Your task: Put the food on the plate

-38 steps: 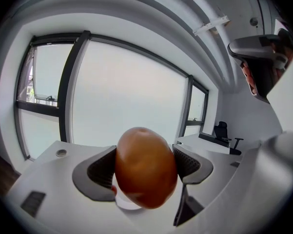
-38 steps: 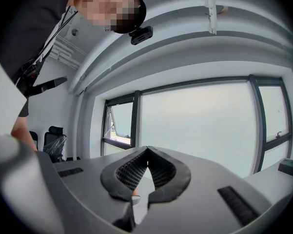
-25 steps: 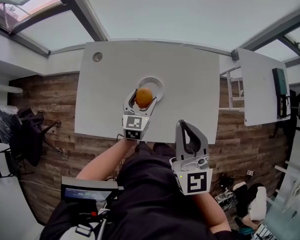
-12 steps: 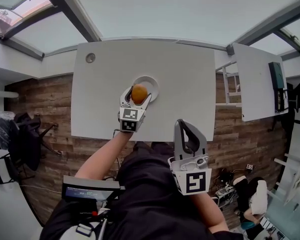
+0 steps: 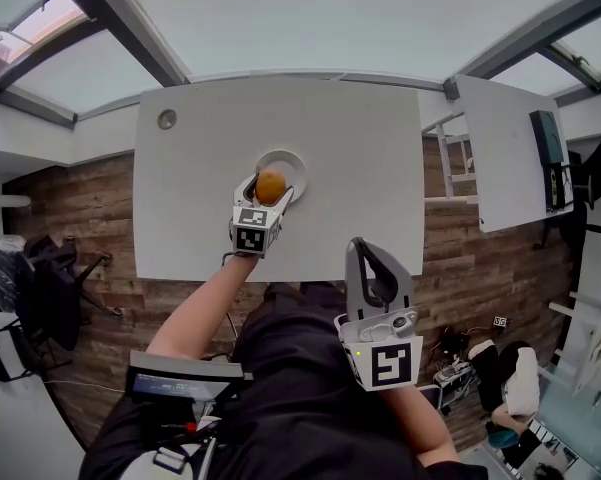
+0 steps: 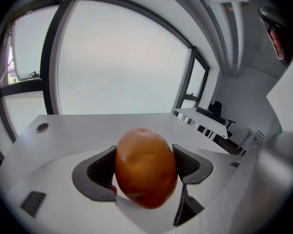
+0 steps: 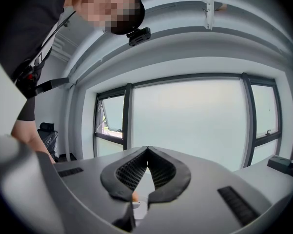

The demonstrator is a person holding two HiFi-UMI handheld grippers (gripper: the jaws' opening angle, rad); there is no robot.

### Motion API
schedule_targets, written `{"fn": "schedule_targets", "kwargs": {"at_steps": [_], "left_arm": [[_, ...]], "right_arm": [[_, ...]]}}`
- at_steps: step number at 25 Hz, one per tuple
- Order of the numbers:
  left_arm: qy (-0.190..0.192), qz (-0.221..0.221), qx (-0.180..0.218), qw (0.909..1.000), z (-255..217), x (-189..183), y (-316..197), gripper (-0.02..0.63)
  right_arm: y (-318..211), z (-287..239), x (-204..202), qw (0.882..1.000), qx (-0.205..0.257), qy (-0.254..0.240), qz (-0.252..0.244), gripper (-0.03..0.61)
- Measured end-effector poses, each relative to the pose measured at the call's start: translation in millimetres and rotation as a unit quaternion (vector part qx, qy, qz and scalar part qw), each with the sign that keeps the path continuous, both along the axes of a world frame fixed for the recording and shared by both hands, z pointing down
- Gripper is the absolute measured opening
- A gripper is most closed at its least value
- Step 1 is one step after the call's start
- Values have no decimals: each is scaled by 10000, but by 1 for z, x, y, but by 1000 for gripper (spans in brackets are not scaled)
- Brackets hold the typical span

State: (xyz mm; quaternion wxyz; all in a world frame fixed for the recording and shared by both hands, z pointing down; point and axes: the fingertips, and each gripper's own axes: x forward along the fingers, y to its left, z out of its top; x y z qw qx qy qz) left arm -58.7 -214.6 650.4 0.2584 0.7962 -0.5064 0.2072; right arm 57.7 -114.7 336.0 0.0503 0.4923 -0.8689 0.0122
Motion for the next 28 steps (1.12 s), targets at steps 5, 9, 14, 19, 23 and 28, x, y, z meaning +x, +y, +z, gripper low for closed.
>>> {"fn": "schedule_targets", "kwargs": {"at_steps": [5, 9, 14, 19, 23, 28], "left_arm": [[-153, 48, -58, 9999, 21, 1, -3, 342], [-34, -112, -375, 9992, 44, -2, -7, 342], [-61, -16, -634, 9980, 61, -1, -4, 342], [-81, -41, -761, 9971, 68, -1, -6, 342], [-87, -108, -897, 9959, 77, 5, -7, 342], [-211, -62, -959, 9952, 87, 2, -10, 342]], "right_arm": [[-1, 2, 15, 9998, -59, 85, 144, 6], [-2, 4, 23, 9997, -77, 98, 201, 6], [-1, 9, 32, 9995, -167, 51, 266, 6], [-5, 10, 39, 9994, -232, 8, 268, 6], [-4, 13, 44, 9994, -266, 52, 233, 6], [-6, 20, 42, 9993, -326, 87, 164, 6]]}}
